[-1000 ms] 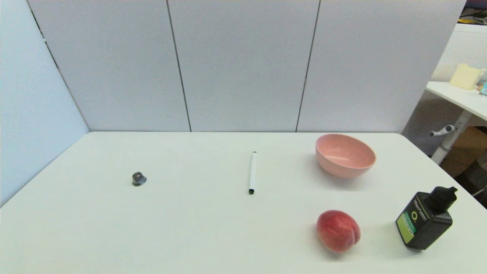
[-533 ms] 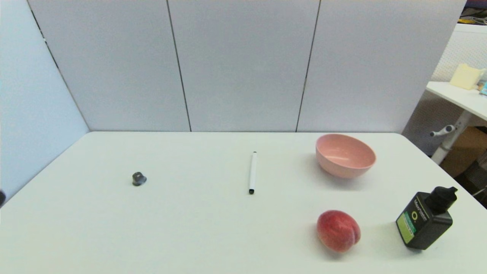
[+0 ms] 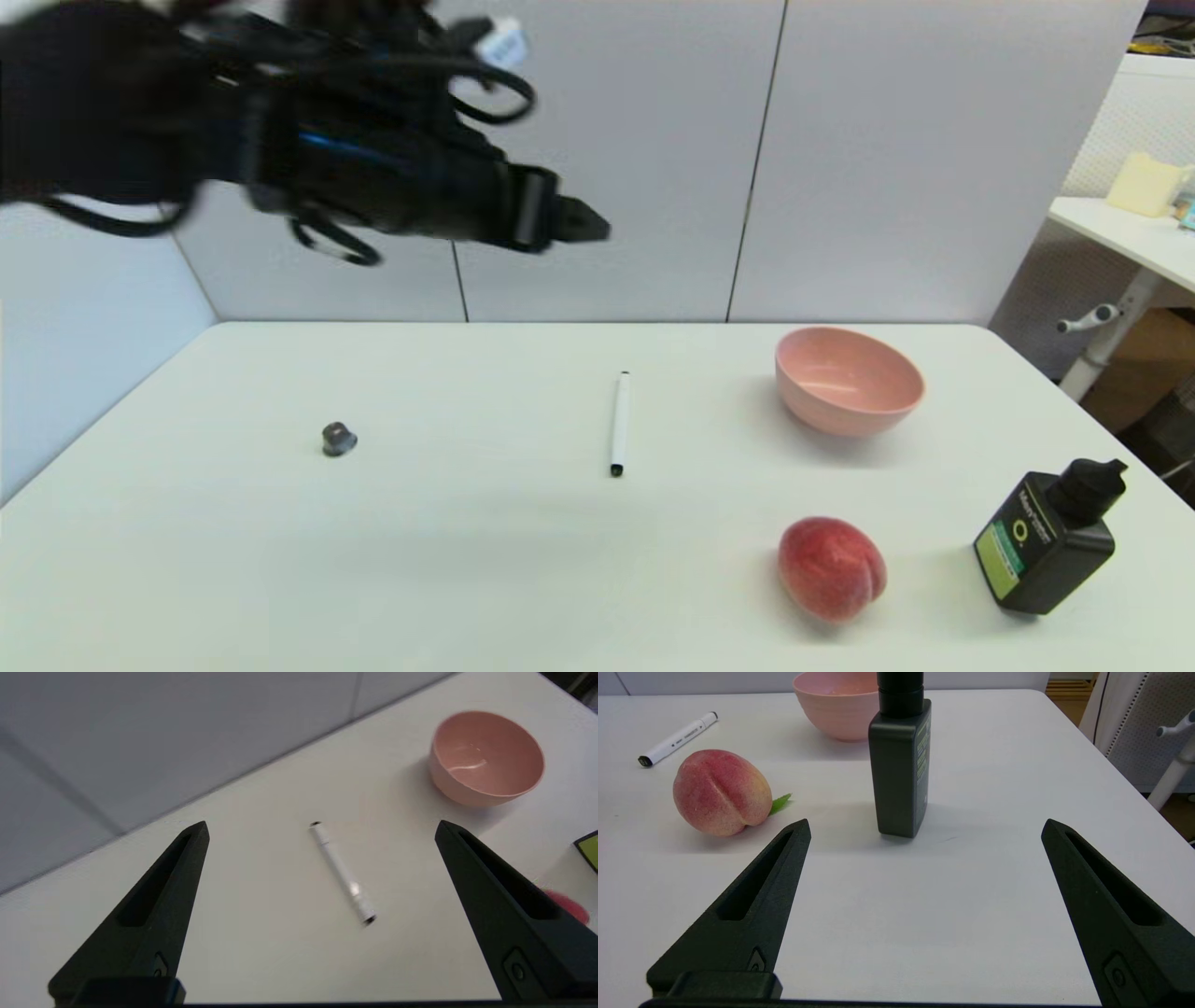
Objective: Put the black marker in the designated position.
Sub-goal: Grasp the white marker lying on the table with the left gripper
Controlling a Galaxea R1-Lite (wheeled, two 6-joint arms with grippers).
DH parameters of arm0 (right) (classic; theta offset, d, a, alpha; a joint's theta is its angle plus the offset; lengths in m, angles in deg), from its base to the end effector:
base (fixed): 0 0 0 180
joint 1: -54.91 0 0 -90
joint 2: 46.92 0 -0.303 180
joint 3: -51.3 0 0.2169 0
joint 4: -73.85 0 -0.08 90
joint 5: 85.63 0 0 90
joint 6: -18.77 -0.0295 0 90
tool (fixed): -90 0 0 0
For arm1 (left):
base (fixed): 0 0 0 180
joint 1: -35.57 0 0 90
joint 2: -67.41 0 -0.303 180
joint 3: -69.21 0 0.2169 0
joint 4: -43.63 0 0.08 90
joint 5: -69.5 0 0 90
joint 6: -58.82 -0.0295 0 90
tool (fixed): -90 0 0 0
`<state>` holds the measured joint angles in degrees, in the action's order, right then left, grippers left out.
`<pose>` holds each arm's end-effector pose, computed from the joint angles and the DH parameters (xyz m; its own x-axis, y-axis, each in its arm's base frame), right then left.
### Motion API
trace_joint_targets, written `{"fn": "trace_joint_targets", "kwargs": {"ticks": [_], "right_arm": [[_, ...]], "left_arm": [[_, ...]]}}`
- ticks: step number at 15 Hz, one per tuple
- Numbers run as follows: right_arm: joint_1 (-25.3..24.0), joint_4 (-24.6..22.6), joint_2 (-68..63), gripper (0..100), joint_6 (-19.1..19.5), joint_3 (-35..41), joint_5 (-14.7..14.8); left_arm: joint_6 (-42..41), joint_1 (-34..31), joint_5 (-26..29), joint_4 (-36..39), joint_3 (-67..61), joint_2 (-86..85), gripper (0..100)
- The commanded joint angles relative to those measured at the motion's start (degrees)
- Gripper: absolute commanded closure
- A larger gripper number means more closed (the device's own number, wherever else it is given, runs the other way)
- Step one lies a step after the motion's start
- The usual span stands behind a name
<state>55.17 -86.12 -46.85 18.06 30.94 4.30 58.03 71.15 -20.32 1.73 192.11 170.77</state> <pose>0.0098 0.0000 0.0761 1.0000 -0.0033 0.0070 0.0032 0.9999 0.0124 0.3055 -0.2187 0.3257 0.7503 -0.5406 -0.3804 0.5884 0.8085 0.0116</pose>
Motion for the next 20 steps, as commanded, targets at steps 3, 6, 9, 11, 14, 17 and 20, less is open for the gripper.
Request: {"fn": "trace_joint_targets", "kwargs": {"ticks": [3, 6, 9, 11, 14, 17, 20], "right_arm": [[0.0, 0.0, -0.1, 0, 0.0, 0.0, 0.0], [0.0, 0.0, -0.1, 0, 0.0, 0.0, 0.0], [0.0, 0.0, -0.1, 0, 0.0, 0.0, 0.0], [0.0, 0.0, -0.1, 0, 0.0, 0.0, 0.0], [0.0, 0.0, -0.1, 0, 0.0, 0.0, 0.0], [0.0, 0.0, -0.1, 0, 0.0, 0.0, 0.0], [0.0, 0.0, -0.1, 0, 0.0, 0.0, 0.0]], "left_arm": [[32.3, 11.3, -7.2, -10.4, 10.2, 28.5, 0], [38.0, 9.4, -8.9, -17.3, 10.1, 28.9, 0], [37.8, 8.6, -16.4, -17.4, 10.0, 28.5, 0], [37.4, 8.5, -16.4, -17.0, 10.0, 28.7, 0], [34.8, 8.6, -16.4, -16.1, 10.1, 29.4, 0], [32.3, 8.6, -16.4, -12.7, 10.1, 30.4, 0], [29.4, 8.5, -16.4, -11.2, 10.1, 31.5, 0]]}}
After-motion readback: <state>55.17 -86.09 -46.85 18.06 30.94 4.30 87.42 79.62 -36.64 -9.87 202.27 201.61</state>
